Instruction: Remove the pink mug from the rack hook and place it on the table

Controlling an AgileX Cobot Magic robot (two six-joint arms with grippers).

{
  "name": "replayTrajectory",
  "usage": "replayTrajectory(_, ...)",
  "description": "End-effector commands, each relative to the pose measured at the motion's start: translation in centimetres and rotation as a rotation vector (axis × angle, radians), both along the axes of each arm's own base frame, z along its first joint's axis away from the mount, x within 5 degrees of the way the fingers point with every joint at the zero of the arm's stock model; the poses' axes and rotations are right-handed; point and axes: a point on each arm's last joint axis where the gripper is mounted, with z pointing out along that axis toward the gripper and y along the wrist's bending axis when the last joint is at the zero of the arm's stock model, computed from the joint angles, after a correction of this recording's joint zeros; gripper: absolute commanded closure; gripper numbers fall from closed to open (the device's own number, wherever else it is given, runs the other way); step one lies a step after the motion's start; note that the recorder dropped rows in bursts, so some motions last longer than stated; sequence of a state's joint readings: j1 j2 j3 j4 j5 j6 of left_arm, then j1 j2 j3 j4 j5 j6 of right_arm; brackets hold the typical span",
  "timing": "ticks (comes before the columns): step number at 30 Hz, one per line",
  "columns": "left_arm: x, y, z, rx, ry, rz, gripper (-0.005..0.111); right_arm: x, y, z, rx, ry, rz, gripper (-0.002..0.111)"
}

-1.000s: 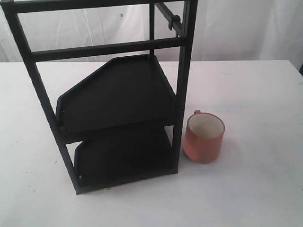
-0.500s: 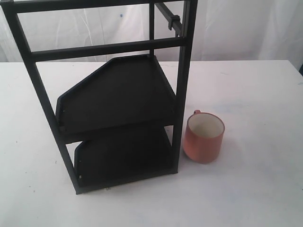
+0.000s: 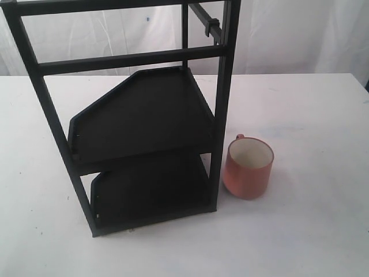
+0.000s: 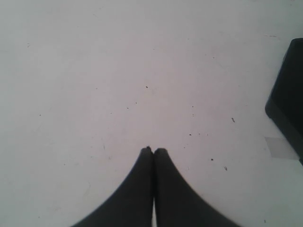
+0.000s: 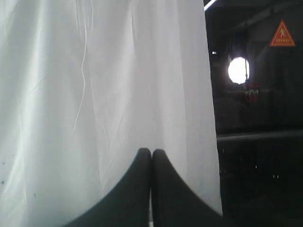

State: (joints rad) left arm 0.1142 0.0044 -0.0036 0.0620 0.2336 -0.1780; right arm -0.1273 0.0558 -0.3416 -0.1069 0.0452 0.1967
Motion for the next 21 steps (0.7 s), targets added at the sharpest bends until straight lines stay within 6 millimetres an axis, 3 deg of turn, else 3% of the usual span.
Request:
replayTrajectory(1,0.0,0.0,-0.1,-0.001,-0.001,-0.006,0.107,0.2,0.1,-2.5,-0.054,-0.035,-0.013,0.108)
replayTrajectory(6,0.0,0.0,-0.1,-0.001,-0.003,-0.006,0.107,1.6,0.2,-6.9,-0.112,-0.039,0.013,0.108)
replayTrajectory(8,0.0,0.0,-0.1,-0.001,-0.003,-0.006,0.107,1.8,0.3,-7.7,-0.117,-0.070,0.025,0.108)
replayTrajectory(10,0.0,0.0,-0.1,-0.001,-0.001,-0.006,0.107,2.2,0.1,-9.1,-0.113,0.096,0.004,0.108)
replayTrajectory(16,0.0,0.0,-0.1,-0.001,-0.001,-0.006,0.107,2.4,-0.3,-10.4,-0.105,0.248,-0.025,0.108)
replayTrajectory(21,0.0,0.0,-0.1,-0.001,-0.001,-0.006,0.107,2.3,-0.7,-12.5,-0.035,0.471,-0.049,0.108)
